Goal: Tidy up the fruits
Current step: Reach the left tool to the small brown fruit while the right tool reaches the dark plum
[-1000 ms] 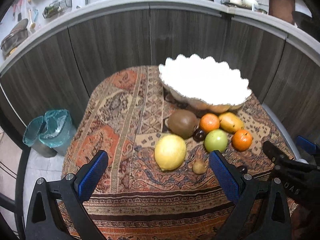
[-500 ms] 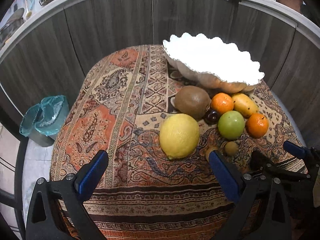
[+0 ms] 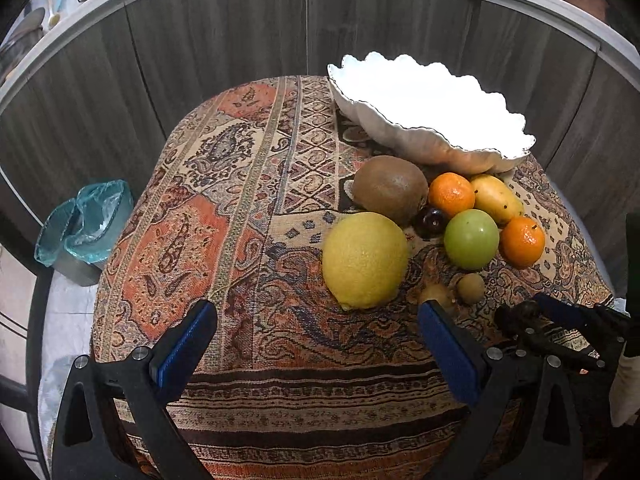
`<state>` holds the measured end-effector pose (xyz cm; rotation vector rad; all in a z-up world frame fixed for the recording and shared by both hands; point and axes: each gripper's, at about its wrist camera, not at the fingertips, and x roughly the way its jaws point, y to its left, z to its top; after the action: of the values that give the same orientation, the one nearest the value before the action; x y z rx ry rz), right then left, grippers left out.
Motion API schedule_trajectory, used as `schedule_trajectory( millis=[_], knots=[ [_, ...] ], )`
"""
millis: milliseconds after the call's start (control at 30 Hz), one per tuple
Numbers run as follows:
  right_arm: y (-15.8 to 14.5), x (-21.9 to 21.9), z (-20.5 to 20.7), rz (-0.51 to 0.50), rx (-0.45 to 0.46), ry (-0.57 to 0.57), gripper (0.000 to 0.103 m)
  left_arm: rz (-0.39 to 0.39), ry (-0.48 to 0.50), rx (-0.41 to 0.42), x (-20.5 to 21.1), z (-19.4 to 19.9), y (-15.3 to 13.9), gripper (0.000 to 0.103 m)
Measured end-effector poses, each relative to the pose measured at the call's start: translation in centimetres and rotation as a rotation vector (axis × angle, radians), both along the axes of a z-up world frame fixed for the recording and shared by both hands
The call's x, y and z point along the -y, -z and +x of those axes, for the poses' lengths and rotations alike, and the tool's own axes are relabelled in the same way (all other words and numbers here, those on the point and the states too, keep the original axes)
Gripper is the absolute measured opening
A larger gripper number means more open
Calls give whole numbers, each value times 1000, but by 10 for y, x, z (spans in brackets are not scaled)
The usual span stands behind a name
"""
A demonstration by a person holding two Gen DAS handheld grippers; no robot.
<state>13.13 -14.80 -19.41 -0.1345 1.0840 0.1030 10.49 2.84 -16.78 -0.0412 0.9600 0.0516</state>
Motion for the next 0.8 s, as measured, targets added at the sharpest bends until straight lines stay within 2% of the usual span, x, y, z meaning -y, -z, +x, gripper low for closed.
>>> schedule_trajectory(
  millis=[67, 100, 500, 800],
  knots=[
    [-1, -1, 0, 17, -2, -13, 32, 0, 2, 2, 1, 0, 0, 102],
    [-1, -1, 0, 22, -4, -17, 31, 2, 3, 4, 1, -1, -1, 102],
    [-23, 26, -4, 37, 62, 52, 31, -7, 88, -10, 33, -1, -2, 96],
    [-27, 53, 1, 68, 71, 124, 31, 3, 180, -78, 67, 9, 21, 72]
  ],
)
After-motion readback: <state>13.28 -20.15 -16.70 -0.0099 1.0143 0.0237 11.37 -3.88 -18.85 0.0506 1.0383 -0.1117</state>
